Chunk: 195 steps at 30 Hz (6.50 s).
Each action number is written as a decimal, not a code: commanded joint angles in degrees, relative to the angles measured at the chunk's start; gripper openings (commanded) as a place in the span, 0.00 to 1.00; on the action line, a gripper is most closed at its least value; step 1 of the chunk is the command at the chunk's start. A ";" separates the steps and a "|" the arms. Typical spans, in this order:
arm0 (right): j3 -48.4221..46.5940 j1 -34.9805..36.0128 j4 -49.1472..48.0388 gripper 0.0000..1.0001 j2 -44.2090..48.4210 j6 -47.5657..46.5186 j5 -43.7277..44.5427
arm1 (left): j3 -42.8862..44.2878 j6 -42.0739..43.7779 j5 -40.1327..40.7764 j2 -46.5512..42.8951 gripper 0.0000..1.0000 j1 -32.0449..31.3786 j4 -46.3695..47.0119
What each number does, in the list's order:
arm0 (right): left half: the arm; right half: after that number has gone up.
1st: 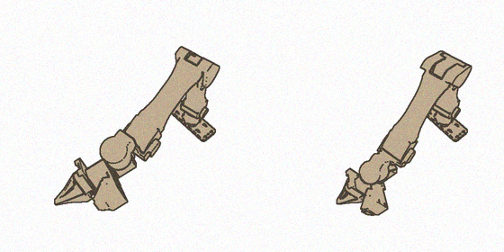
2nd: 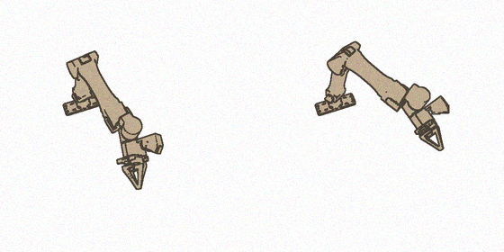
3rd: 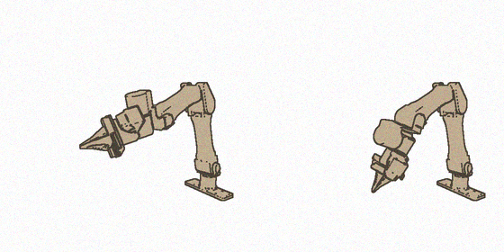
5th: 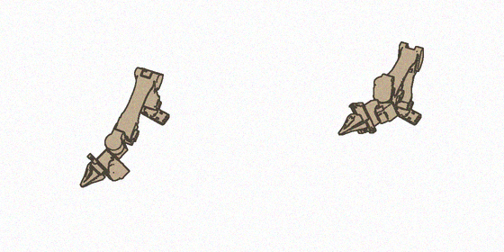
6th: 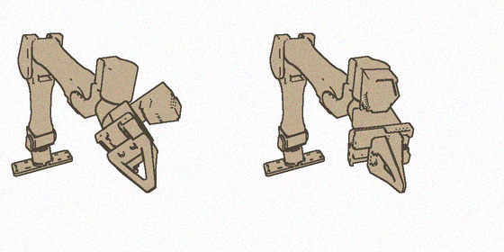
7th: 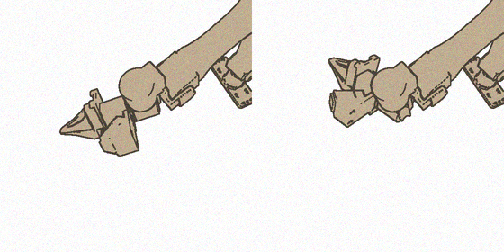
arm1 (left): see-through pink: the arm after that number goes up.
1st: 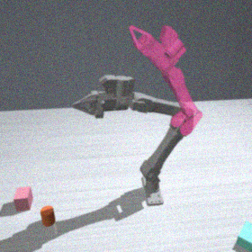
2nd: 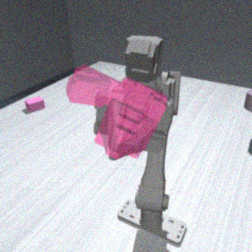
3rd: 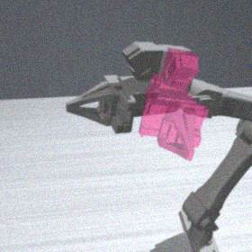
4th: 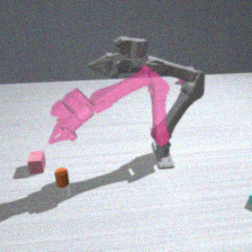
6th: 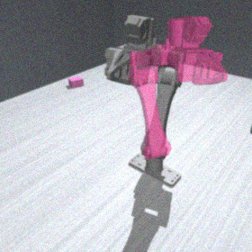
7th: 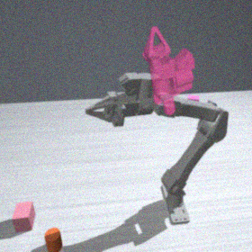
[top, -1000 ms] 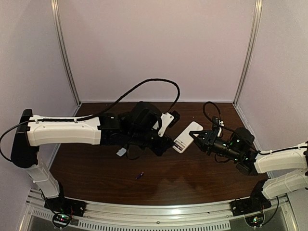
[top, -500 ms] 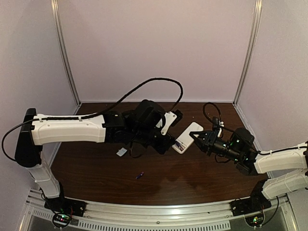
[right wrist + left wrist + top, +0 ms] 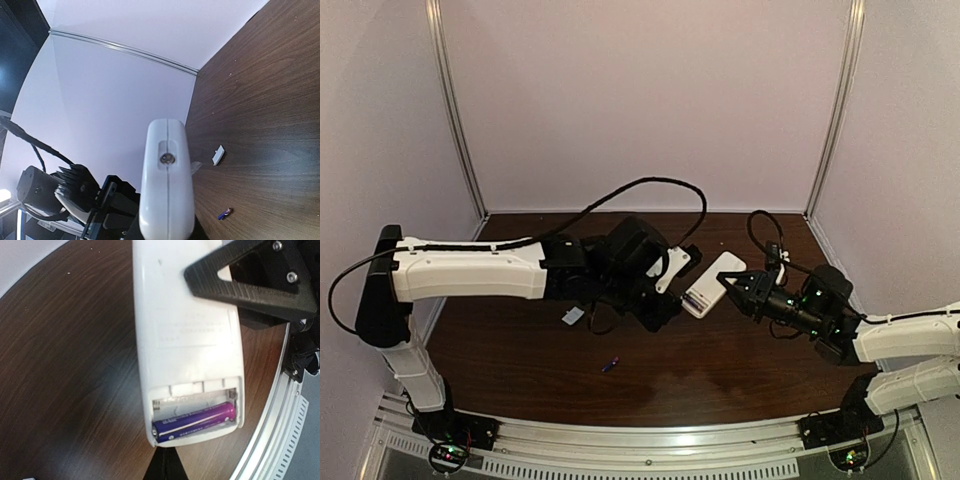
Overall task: Load the batteries into the remote control
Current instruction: Place the battery in the battery compartment, then adjust the battery in the battery compartment, then load the battery into the battery compartment.
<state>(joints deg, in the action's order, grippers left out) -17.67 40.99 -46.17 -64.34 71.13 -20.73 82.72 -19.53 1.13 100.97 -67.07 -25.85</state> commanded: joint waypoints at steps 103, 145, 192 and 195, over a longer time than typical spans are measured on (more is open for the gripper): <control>-1.53 0.93 -10.87 0.00 -0.18 -3.84 -8.45 | -14.62 -12.14 -23.11 -8.68 0.67 6.86 25.18; 0.00 1.01 -20.06 0.00 -1.55 -4.13 -11.88 | -24.35 -29.88 -41.29 -7.88 0.40 11.29 51.78; -1.97 0.84 -27.36 0.00 -4.04 -1.05 -10.30 | -21.51 -22.83 -34.32 -4.54 0.18 10.38 36.27; -2.08 0.84 -27.05 0.00 -3.82 -1.18 -10.45 | -20.32 -21.17 -32.74 -4.47 0.18 10.11 33.42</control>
<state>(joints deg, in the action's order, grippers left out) -17.72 41.17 -66.17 -70.11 67.88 -30.74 61.01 -45.28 -37.26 94.59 -55.66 16.21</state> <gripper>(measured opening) 0.161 0.193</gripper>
